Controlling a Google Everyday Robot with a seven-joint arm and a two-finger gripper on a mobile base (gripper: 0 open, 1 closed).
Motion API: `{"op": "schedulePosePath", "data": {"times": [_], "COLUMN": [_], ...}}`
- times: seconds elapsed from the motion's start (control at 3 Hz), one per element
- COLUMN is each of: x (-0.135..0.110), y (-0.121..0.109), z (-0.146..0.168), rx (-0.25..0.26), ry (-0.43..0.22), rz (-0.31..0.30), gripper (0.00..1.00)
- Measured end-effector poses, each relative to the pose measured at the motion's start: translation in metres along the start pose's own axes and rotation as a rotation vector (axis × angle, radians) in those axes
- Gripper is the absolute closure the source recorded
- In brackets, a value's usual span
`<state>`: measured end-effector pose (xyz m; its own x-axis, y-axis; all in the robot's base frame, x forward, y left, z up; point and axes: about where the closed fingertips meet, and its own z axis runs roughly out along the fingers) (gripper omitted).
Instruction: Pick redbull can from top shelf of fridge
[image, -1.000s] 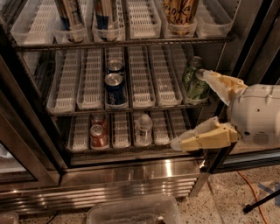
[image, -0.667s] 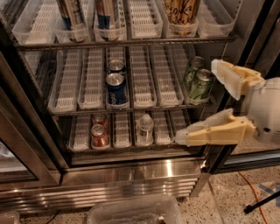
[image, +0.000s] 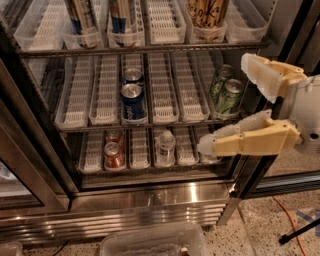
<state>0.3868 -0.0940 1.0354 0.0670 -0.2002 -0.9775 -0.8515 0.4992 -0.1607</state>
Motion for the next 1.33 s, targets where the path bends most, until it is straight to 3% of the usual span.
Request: {"op": "schedulePosePath", "data": {"times": [0.33,1.0,1.33], "x": [0.006,0.022,0.020], "y": [-0.008,-0.045,-0.061], "z": [0.008,0.033,0.054], "rx": [0.058,0.238,0.279], "ry": [0.003,0.002,-0.036], "rz": [-0.017,-0.061,-0.060], "gripper": [0.00,0.00,0.00]}}
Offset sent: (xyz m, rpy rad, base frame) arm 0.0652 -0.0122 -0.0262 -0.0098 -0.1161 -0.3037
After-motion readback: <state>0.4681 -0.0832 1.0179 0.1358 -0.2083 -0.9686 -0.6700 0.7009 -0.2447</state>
